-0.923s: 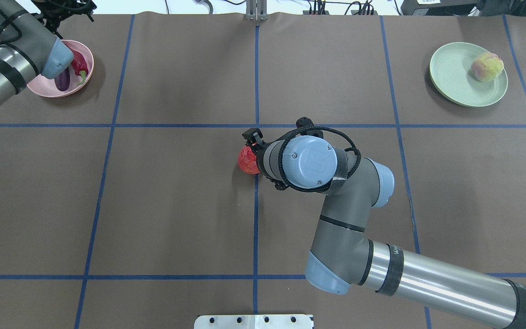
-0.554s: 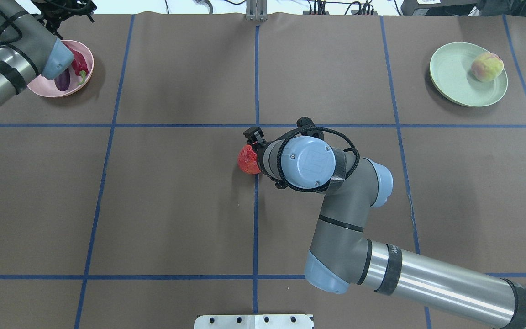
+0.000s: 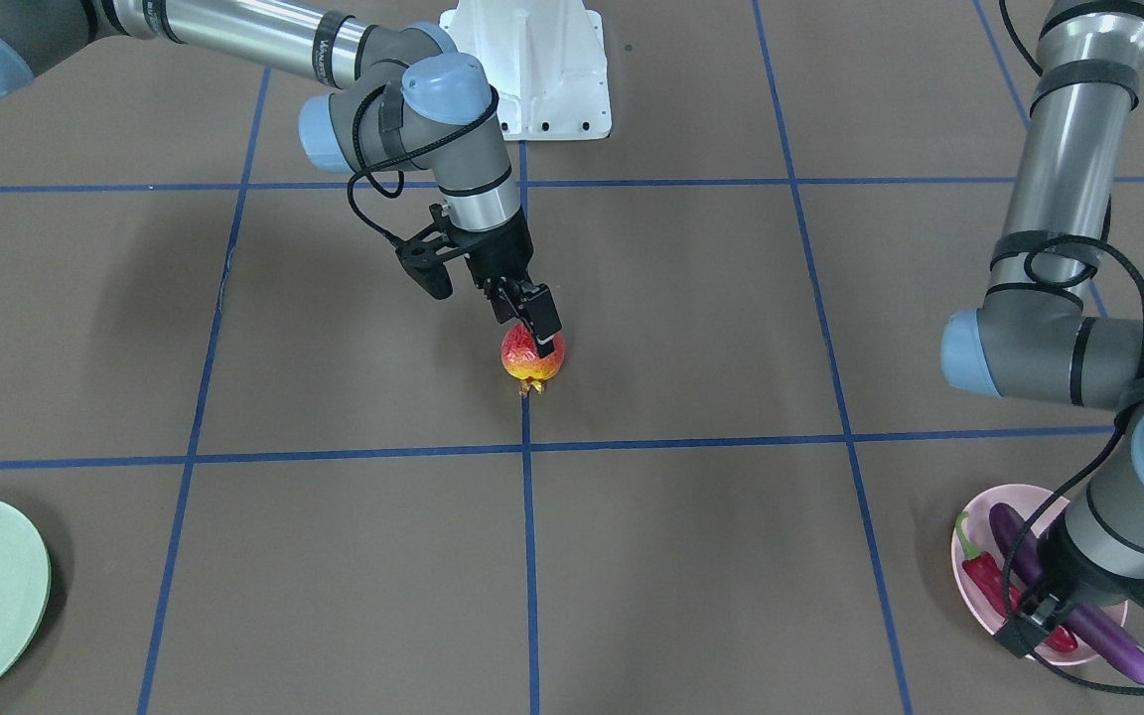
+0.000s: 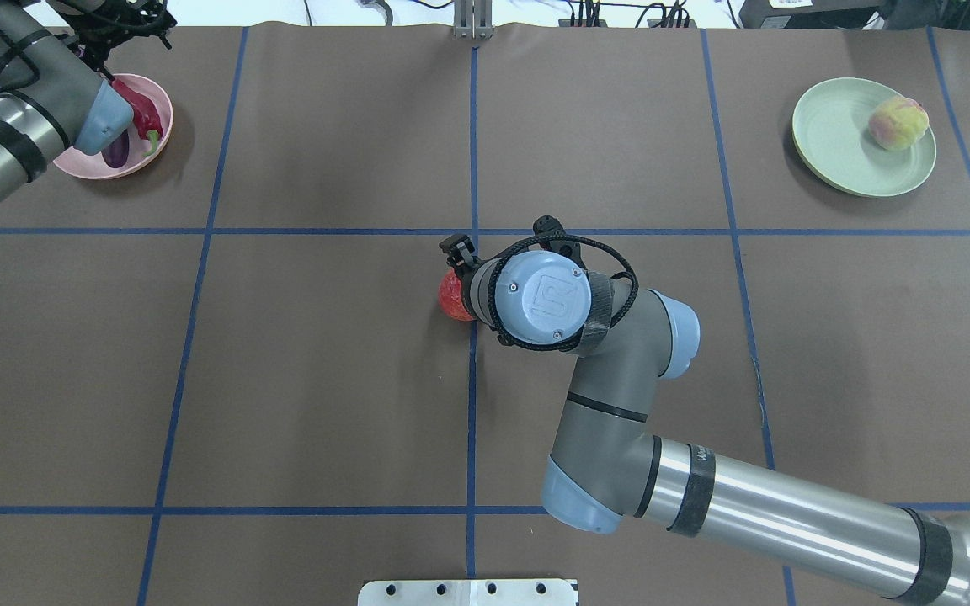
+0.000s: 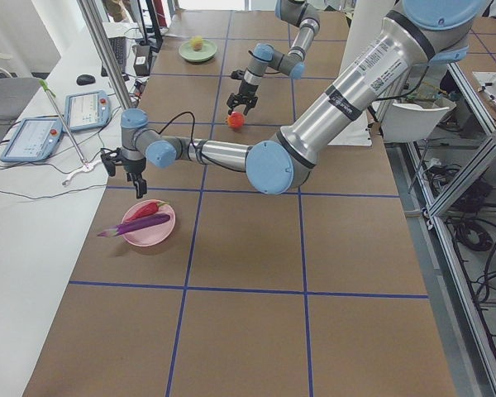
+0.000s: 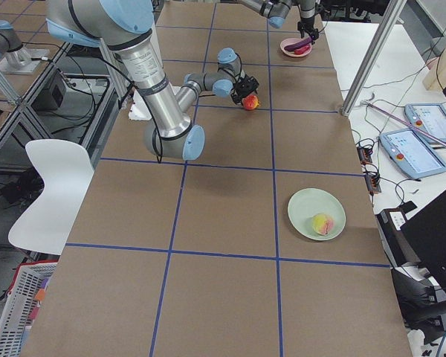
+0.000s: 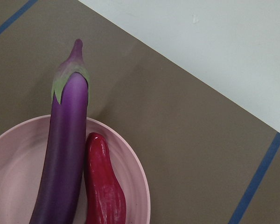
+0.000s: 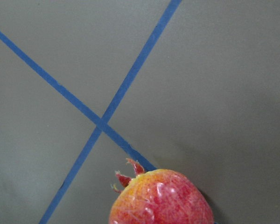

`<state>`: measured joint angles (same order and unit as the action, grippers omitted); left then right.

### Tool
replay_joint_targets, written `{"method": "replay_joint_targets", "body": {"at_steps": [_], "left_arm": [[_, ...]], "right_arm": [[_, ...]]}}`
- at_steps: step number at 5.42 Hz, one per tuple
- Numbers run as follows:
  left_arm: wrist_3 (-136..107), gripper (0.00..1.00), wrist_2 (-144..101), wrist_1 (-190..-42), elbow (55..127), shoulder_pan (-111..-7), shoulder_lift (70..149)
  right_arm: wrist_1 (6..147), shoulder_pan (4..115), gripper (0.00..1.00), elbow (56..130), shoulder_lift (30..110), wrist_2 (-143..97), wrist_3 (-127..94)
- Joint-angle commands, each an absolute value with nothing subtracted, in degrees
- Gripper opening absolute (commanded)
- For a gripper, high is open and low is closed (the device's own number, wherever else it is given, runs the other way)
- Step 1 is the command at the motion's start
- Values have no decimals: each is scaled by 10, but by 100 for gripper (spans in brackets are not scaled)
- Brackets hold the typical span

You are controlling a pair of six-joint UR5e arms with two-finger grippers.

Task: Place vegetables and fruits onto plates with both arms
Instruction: 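Move the right gripper to the red pomegranate and grasp it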

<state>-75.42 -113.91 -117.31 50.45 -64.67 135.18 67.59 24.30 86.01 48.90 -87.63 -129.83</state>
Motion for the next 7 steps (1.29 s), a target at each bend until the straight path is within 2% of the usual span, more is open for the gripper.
{"method": "replay_joint_targets", "body": {"at_steps": [1,3,4,5,6,7], "left_arm": [[-755,100,-1139,-1173,504,-646,1352],[-760,100,-1139,-1173,506,-645,1352],[-760,100,-1139,-1173,508,-645,1352],[-766,100,-1139,-1173,509,-645,1353],[-767,100,-1140,-1170,516,-645,1353],[-767,100,-1140,-1165,526,-645,1353]], "right_arm": [[675,243,99,840,476,-875,-1298],[675,243,98,831,473,-875,-1298],[675,243,77,831,473,-875,-1298],[668,243,29,830,473,-875,-1298],[663,247,0,833,474,-877,-1285],[674,277,0,861,483,-896,-1242]]}}
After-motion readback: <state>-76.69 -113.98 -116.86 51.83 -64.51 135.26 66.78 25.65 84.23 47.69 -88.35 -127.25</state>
